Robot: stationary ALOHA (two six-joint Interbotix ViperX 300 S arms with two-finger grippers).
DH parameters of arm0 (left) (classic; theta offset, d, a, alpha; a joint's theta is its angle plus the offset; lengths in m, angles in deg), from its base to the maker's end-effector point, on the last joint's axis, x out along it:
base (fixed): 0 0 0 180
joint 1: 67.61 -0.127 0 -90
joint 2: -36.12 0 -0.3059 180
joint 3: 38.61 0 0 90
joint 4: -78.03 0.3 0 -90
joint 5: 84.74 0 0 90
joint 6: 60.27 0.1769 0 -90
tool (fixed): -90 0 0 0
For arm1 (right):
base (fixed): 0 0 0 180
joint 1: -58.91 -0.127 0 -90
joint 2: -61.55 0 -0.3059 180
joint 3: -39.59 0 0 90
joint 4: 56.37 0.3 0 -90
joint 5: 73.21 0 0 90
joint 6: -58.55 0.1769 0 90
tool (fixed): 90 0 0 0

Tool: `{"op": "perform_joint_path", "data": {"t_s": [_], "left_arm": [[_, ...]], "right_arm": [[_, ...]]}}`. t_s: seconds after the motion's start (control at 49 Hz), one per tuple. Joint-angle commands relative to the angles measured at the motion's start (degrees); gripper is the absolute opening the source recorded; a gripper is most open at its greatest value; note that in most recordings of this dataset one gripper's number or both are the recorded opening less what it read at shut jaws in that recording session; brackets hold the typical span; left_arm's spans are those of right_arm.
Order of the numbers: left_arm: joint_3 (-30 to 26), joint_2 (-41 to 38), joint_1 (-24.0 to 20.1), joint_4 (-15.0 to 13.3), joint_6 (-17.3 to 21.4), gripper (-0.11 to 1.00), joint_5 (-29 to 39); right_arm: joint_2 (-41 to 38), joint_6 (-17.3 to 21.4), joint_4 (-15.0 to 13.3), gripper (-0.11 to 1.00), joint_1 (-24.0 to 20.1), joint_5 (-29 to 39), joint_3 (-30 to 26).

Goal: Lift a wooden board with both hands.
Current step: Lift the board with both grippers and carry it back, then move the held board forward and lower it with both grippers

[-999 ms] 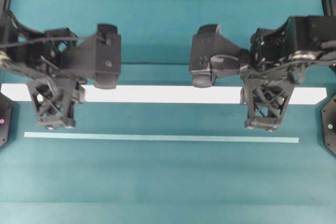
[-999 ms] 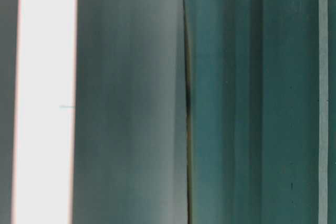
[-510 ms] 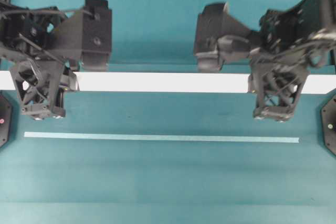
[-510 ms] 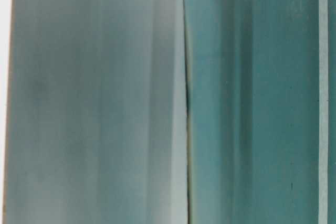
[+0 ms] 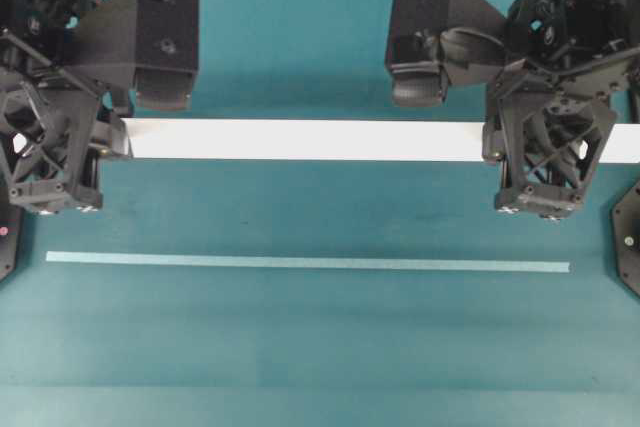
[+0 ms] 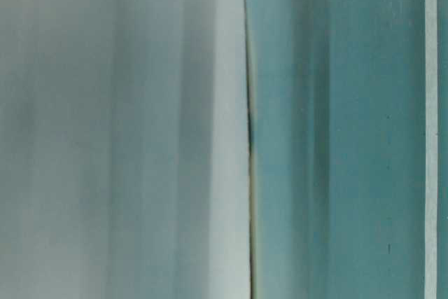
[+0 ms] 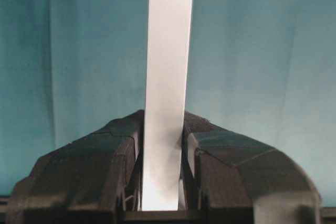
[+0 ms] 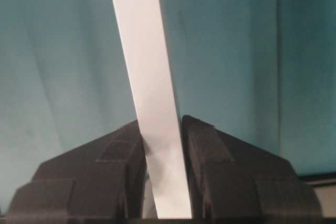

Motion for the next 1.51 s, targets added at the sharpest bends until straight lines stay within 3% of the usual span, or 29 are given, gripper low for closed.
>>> {"op": "perform_joint_path", "data": {"t_s": [0.0, 0.591, 0.754, 0.999, 1.264, 1.489], "left_arm": [[-2.6, -0.1, 0.1, 0.1, 0.1, 0.18, -1.1], [-3.2, -0.3, 0.0, 0.0, 0.1, 0.18, -1.3], [-1.9, -0.4, -0.3, 0.1, 0.0, 0.18, -2.3], [7.4, -1.6, -0.4, 0.1, -0.1, 0.18, -10.6], [19.6, -2.8, -0.4, 0.1, -0.3, 0.18, -19.6], [25.9, -3.2, -0.4, 0.1, -0.3, 0.18, -28.7]], "right_arm": [[-0.3, 1.5, -0.1, 0.22, 0.2, -0.8, -2.0], [-0.4, 1.6, -0.6, 0.22, 0.2, -0.7, -1.9], [-0.5, 1.5, -1.4, 0.22, 0.2, -0.9, 0.4], [-0.4, 1.1, -1.6, 0.22, 0.2, -4.5, 11.9], [0.8, 1.1, -1.6, 0.22, 0.2, -16.0, 24.0], [-0.2, 1.3, -1.6, 0.22, -1.0, -27.9, 33.4]]}}
